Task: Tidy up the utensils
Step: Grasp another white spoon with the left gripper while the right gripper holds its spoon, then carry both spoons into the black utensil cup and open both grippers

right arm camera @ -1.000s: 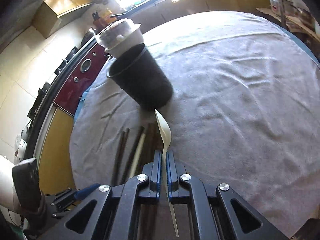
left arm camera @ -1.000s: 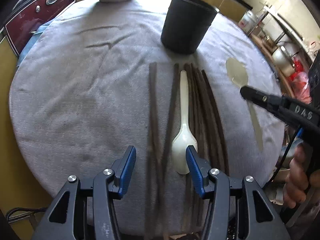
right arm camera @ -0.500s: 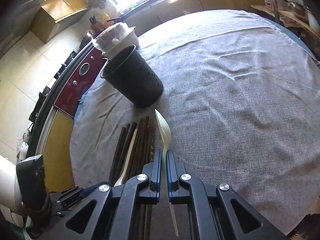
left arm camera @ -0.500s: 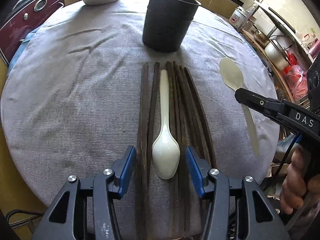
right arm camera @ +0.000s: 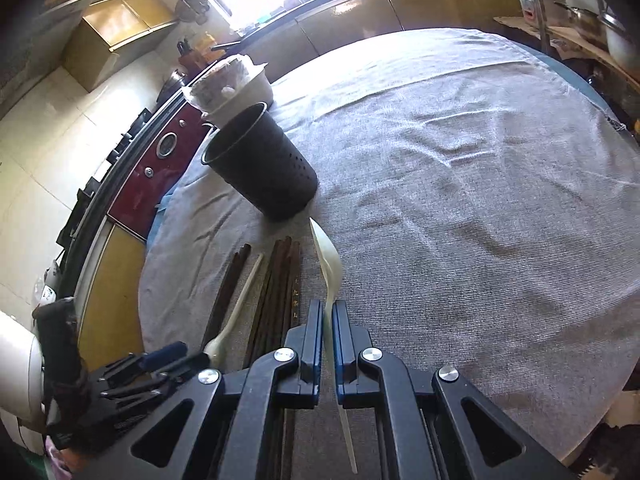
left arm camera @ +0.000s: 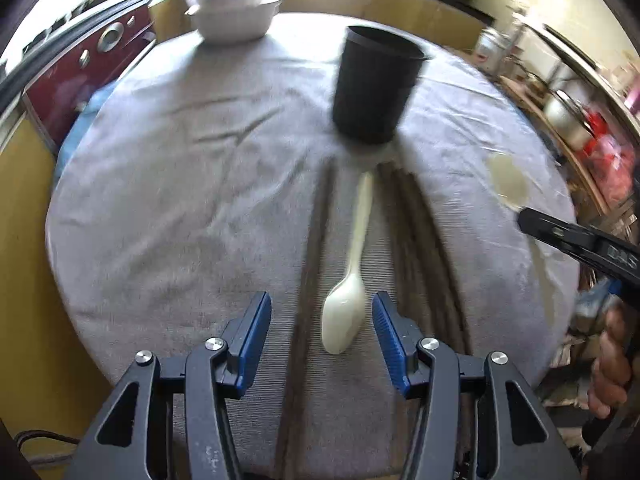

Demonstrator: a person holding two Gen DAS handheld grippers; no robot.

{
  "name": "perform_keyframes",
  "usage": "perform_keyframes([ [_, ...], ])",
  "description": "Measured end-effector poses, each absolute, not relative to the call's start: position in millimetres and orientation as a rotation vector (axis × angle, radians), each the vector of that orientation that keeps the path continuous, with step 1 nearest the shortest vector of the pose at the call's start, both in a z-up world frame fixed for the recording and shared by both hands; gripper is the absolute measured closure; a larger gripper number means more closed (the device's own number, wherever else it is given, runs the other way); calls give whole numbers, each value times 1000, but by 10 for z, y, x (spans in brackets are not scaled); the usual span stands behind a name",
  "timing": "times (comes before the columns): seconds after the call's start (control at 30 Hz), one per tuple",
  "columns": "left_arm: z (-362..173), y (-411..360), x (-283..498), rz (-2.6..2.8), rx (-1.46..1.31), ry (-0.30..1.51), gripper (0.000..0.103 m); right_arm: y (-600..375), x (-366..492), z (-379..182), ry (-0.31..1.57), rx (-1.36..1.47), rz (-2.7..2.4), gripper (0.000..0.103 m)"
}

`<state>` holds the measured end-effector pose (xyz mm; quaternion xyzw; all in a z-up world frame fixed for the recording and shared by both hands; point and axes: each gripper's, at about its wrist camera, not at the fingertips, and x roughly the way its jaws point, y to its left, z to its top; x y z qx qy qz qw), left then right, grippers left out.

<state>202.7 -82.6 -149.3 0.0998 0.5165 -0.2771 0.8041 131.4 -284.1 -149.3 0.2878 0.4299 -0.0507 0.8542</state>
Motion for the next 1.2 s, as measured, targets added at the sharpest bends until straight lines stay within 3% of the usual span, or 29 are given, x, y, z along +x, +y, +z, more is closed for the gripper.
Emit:
perform_keyframes([
  [0.23, -1656, -958, 2030, -659, 222, 1126, 50, -2771, 1296, -1471, 905, 593, -101, 98],
  [0.4, -1669, -956, 2053, -710, 200, 1130, 61, -2798, 1257, -1430, 894, 592, -109, 98],
  [0.73, -1768, -956, 2111, -764, 166, 1134, 62, -2804, 1221, -1404, 895, 590, -109, 98],
  [0.83, -1766, -939, 2118, -757, 167, 1122, 76, -2785, 1212, -1383, 891, 584, -105, 98],
  [1.2, -1504, -889, 2077, -787, 125, 1043, 76, -2752, 1265, -1300, 854, 573, -74, 98],
])
